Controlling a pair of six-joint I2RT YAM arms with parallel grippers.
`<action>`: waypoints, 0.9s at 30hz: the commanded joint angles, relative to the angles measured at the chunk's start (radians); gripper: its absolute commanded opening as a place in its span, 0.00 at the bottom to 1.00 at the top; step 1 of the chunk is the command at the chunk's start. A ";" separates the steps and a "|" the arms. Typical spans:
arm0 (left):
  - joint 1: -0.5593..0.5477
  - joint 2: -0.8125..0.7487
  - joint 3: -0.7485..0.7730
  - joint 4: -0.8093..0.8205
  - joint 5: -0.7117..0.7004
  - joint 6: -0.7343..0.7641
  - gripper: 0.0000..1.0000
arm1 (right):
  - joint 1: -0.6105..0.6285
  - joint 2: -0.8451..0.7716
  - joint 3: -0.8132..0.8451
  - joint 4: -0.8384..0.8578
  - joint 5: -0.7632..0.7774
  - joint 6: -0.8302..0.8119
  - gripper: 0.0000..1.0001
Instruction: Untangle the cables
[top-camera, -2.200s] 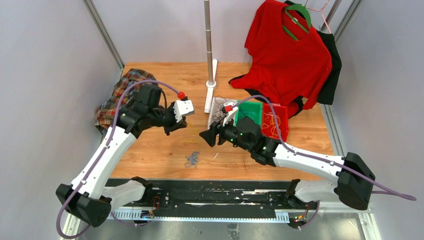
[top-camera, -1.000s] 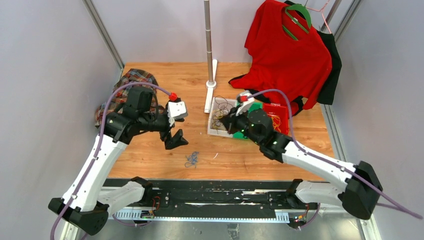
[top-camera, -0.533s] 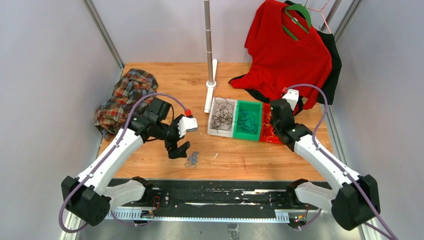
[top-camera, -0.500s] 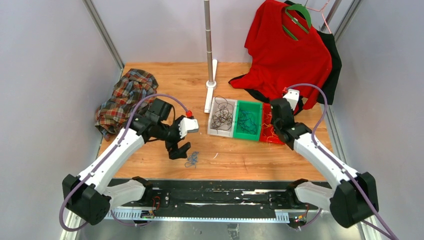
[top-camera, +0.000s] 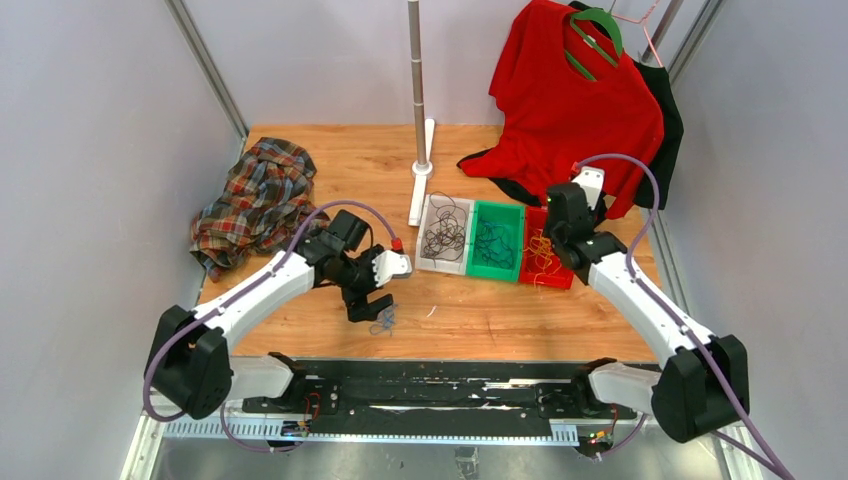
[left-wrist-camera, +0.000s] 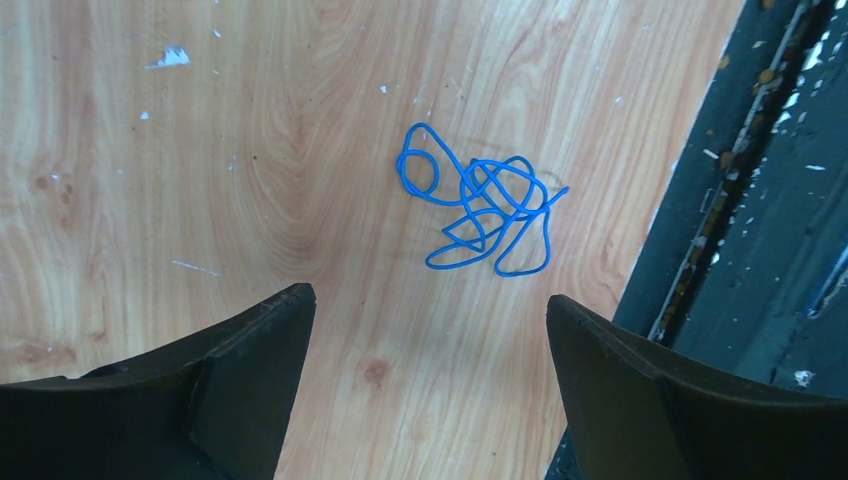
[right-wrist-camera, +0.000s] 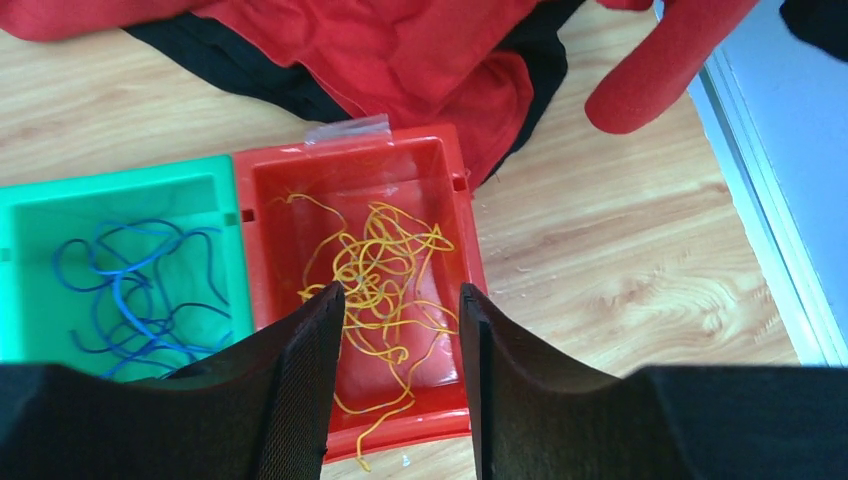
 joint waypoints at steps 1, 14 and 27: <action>-0.014 0.042 -0.029 0.086 -0.033 0.021 0.88 | -0.011 -0.058 0.042 -0.005 -0.075 -0.004 0.47; -0.061 0.180 -0.038 0.204 -0.009 0.007 0.69 | 0.043 -0.142 -0.031 0.021 -0.339 0.082 0.47; -0.069 0.013 0.092 -0.013 0.031 0.006 0.02 | 0.223 -0.201 -0.127 0.274 -0.584 0.055 0.46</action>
